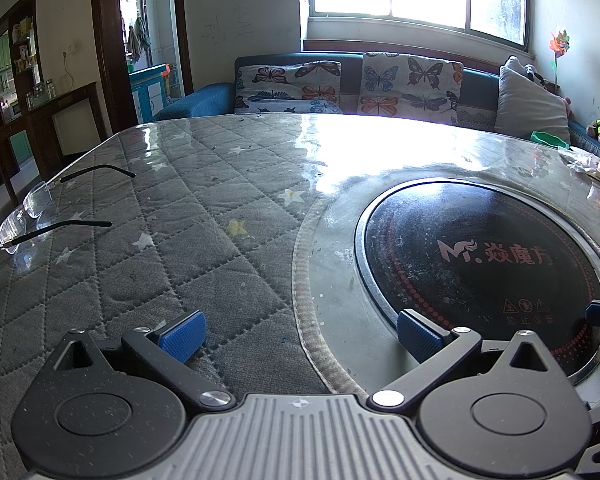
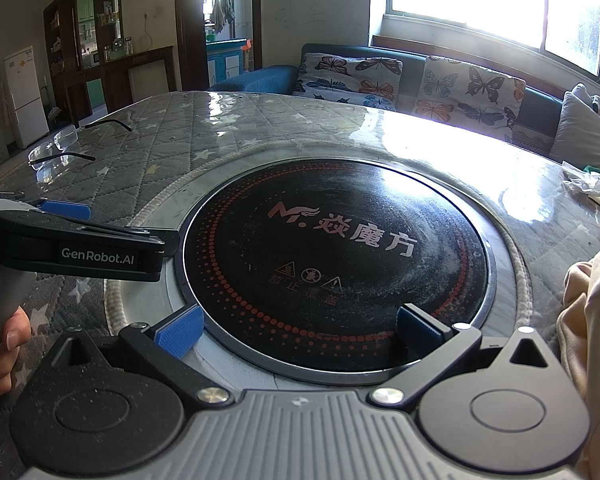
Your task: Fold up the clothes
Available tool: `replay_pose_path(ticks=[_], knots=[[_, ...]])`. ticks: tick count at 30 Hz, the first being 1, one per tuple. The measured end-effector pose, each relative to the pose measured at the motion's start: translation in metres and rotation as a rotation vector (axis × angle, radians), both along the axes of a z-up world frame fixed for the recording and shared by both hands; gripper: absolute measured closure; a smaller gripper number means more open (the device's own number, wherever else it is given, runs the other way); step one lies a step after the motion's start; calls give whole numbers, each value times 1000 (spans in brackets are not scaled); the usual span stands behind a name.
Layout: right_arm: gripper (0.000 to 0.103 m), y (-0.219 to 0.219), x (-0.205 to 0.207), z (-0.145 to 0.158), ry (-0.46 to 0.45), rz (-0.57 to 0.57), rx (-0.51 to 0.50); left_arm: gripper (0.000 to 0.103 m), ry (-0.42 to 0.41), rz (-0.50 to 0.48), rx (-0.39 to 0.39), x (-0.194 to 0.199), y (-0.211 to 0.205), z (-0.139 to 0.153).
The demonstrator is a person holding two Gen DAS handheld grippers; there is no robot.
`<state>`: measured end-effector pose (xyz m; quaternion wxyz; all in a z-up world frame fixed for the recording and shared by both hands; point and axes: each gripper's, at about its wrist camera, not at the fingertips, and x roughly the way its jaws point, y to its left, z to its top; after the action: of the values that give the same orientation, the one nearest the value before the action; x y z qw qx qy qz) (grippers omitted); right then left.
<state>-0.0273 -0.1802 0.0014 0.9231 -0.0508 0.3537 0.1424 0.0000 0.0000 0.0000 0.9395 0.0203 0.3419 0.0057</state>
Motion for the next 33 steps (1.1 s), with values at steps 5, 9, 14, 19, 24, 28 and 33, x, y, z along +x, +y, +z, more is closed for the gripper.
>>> replay_pose_path(ticks=[5,9,14,19,24,28,33], knots=[[0,0,0,0,0,0,0,0,0,0,0,0,0,0],[0,0,0,0,0,0,0,0,0,0,0,0,0,0],[0,0,0,0,0,0,0,0,0,0,0,0,0,0],[0,0,0,0,0,0,0,0,0,0,0,0,0,0],[0,0,0,0,0,0,0,0,0,0,0,1,0,-1],[0,0,0,0,0,0,0,0,0,0,2,1,-1,-1],[0,-1,-1,0,-1,-1,0,0,2,6,4,1,-2,-1]])
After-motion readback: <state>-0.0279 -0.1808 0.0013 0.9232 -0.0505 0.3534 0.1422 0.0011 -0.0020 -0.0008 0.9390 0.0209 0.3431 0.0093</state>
